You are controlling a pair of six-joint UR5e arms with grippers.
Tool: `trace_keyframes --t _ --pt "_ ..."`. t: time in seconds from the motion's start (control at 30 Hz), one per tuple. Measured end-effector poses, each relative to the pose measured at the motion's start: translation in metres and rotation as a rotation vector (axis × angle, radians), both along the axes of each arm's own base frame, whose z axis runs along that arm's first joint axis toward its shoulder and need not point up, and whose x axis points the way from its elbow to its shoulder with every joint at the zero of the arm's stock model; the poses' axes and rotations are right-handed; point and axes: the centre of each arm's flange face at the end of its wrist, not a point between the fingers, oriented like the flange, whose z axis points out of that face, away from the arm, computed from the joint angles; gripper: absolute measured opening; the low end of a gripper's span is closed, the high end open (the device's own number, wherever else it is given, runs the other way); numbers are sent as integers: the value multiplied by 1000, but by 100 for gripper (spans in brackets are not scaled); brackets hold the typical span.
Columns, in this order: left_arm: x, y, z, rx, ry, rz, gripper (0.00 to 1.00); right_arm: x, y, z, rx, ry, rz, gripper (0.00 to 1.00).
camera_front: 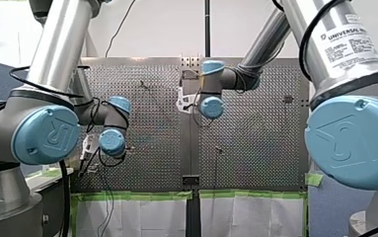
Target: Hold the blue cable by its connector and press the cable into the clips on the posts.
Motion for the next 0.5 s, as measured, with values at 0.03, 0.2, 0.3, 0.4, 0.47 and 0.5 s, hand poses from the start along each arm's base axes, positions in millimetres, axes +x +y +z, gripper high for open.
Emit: trace_keyframes --t 0.03,0.2,0.3,0.4,0.47,0.5 --pt "4 0 5 -3 -9 8 0 1 -1 6 -8 0 1 0" --pt "16 -8 27 -43 -51 -3 0 5 -3 37 -36 -3 8 0" --pt "23 -16 42 -76 -78 -20 0 9 -4 38 -32 19 16 0" --pt "31 -20 60 -109 -111 -14 0 15 -5 29 -24 56 23 0" --pt "37 -23 74 -125 -133 -17 0 21 -6 24 -24 77 25 0" --pt "40 -25 81 -133 -143 -22 0 24 -7 20 -26 89 26 0"
